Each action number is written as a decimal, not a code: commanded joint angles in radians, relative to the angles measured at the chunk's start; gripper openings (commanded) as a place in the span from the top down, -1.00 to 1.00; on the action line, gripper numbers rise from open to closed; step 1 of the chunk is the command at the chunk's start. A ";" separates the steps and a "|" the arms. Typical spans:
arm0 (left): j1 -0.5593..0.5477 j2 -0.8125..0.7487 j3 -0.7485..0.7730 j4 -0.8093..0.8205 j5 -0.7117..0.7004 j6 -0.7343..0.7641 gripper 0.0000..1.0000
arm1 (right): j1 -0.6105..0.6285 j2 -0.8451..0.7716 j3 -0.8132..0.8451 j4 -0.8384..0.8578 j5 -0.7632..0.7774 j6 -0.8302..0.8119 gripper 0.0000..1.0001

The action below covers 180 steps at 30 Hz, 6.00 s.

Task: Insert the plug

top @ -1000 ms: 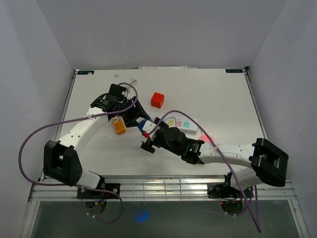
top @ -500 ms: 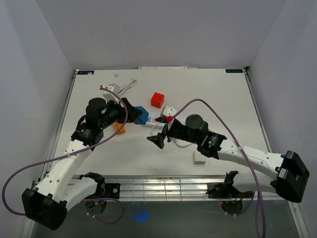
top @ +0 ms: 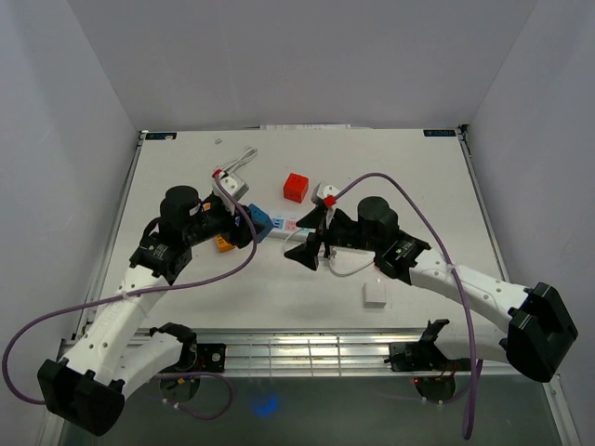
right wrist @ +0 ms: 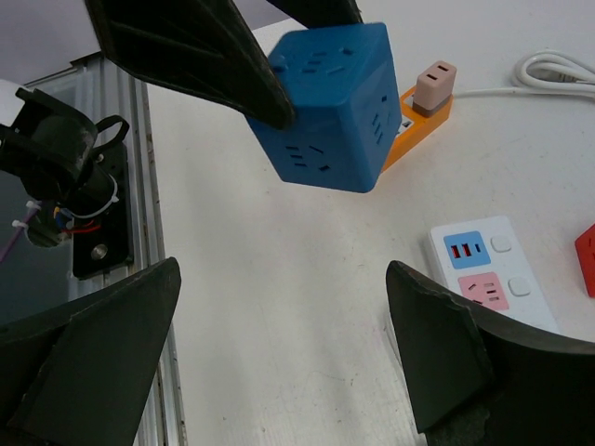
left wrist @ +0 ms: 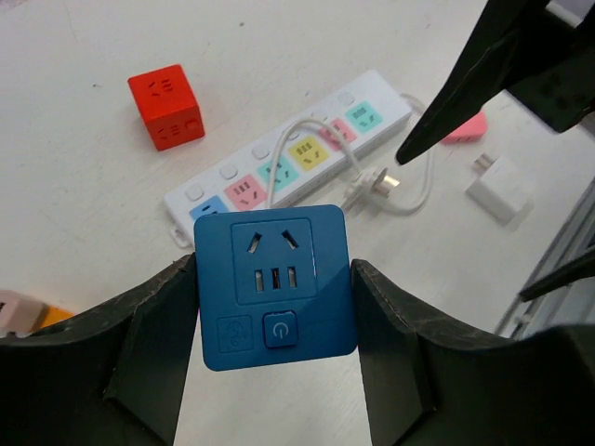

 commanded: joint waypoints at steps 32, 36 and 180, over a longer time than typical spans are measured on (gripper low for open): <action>0.380 0.555 0.310 -0.377 0.482 0.818 1.00 | 0.033 0.067 -0.204 0.321 -0.032 0.197 -0.81; 0.414 0.615 0.344 -0.403 0.450 0.842 1.00 | 0.035 0.053 -0.210 0.298 -0.016 0.186 -0.80; 0.196 0.353 -0.239 0.307 0.319 0.390 1.00 | 0.027 0.228 0.093 0.084 0.086 0.208 -0.51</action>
